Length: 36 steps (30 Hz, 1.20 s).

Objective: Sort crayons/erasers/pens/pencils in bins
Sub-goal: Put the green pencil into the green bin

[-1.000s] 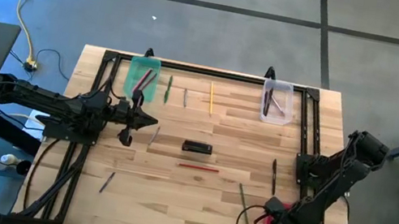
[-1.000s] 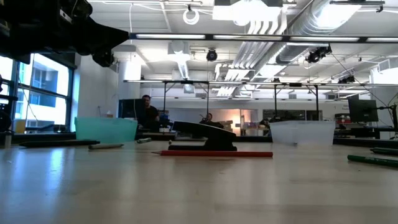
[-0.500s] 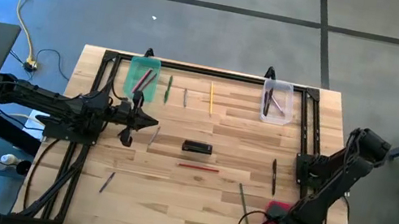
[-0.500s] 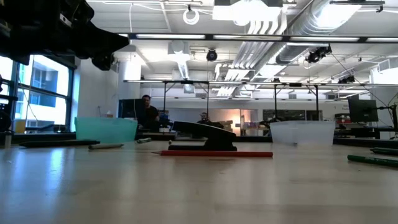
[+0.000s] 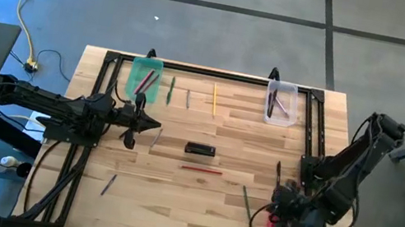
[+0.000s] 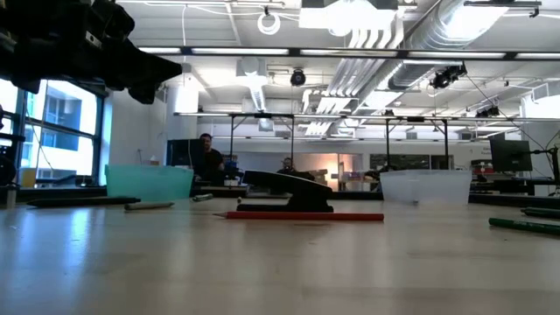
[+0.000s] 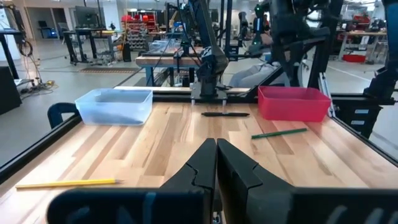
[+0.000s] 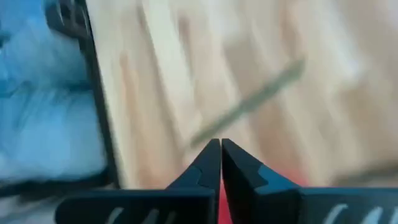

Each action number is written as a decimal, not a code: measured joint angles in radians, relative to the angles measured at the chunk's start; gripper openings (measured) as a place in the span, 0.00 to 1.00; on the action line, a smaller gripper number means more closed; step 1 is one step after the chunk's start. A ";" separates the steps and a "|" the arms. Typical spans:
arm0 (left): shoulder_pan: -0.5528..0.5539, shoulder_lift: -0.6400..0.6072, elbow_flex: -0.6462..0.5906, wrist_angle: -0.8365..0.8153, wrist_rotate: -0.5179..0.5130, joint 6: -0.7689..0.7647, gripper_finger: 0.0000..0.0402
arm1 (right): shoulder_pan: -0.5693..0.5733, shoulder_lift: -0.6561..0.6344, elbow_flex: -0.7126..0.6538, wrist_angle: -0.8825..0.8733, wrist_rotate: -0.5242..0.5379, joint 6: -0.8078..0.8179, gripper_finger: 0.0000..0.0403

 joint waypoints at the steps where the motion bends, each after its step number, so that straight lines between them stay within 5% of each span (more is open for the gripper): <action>1: 0.000 0.000 0.000 0.000 0.000 0.000 0.01 | -0.007 -0.002 0.000 0.006 0.060 -0.059 0.02; 4: 0.000 0.000 0.000 0.000 0.000 0.000 0.01 | -0.047 -0.002 -0.019 0.074 0.170 -0.231 0.02; 8: 0.000 0.000 0.000 0.000 0.000 0.000 0.01 | -0.133 -0.001 -0.100 0.265 0.184 -0.429 0.00; 15: 0.000 0.000 0.000 0.000 0.000 0.003 0.01 | -0.342 0.000 -0.337 0.800 -0.009 -0.664 0.00; 18: 0.000 0.000 0.000 0.000 -0.001 0.011 0.01 | -0.425 0.002 -0.400 0.894 -0.045 -0.691 0.01; 28: 0.000 0.000 0.000 0.000 -0.004 0.009 0.01 | -0.556 0.155 -0.340 0.868 -0.120 -0.759 0.22; 36: 0.000 0.000 0.000 0.000 -0.004 0.008 0.01 | -0.555 0.324 -0.097 0.357 -0.182 -0.466 0.37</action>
